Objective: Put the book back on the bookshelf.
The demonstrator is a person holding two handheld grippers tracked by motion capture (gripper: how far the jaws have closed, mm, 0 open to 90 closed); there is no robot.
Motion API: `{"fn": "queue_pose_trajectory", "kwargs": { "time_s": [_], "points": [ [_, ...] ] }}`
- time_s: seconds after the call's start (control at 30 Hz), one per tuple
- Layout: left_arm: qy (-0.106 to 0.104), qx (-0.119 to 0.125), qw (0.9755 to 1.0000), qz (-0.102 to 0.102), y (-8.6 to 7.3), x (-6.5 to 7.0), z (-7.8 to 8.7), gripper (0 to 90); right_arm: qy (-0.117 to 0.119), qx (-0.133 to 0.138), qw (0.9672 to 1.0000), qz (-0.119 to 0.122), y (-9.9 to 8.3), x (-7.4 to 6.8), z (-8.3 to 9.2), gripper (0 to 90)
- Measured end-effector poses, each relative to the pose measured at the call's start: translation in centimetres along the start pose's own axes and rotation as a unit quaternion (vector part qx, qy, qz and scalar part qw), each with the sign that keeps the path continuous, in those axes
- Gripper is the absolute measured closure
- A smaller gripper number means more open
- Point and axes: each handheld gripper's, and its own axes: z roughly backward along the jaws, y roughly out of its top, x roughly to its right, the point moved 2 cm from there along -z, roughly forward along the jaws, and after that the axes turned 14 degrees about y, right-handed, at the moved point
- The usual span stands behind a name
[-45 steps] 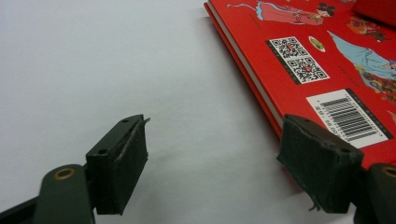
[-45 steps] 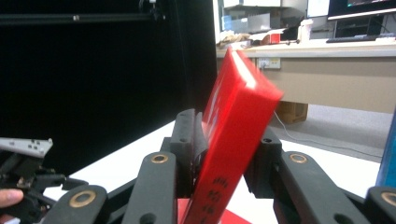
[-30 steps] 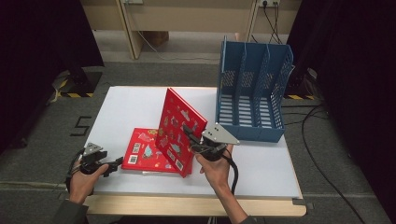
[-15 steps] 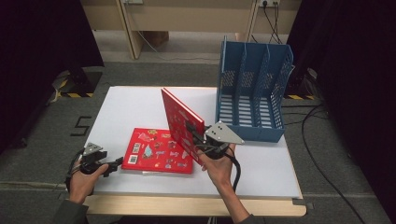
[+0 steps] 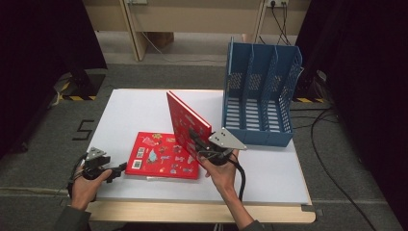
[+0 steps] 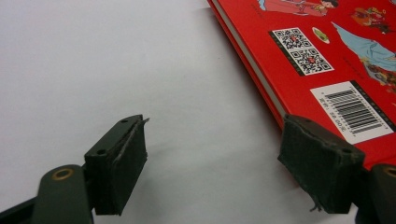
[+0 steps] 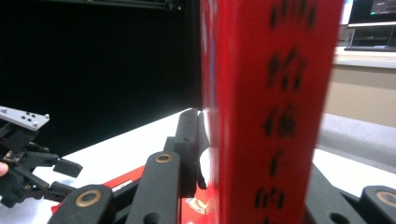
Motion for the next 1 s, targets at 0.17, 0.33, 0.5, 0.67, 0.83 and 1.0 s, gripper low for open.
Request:
{"fn": "queue_pose_trajectory", "kwargs": {
  "time_s": [0.17, 0.33, 0.5, 0.67, 0.83, 1.0],
  "points": [
    [0.001, 0.001, 1.0, -0.001, 0.0, 0.0, 0.0, 22.1, -0.002, -0.002, 1.0, -0.001, -0.8, 0.0, -0.3, 71.3],
    [-0.001, 0.0, 1.0, -0.001, 0.0, 0.0, 0.0, 22.1, -0.003, -0.001, 1.0, 0.005, -1.4, 0.3, -0.5, 70.8],
    [0.001, -0.001, 1.0, -0.002, 0.0, 0.0, 0.0, 22.1, 0.0, -0.005, 1.0, 0.003, -2.0, 0.4, -0.7, 70.8],
    [0.0, -0.004, 1.0, -0.002, -0.1, -0.2, -0.2, 21.7, -0.001, -0.005, 1.0, 0.008, -2.6, 0.7, -0.9, 73.2],
    [0.001, -0.005, 1.0, -0.001, -0.1, -0.3, -0.1, 21.7, 0.002, -0.011, 0.9998, 0.014, -2.9, 0.6, -1.2, 74.1],
    [0.002, -0.008, 1.0, -0.002, -0.1, -0.3, -0.2, 21.5, 0.002, -0.014, 0.9998, 0.014, -3.3, 0.8, -1.4, 74.3]
  ]
}}
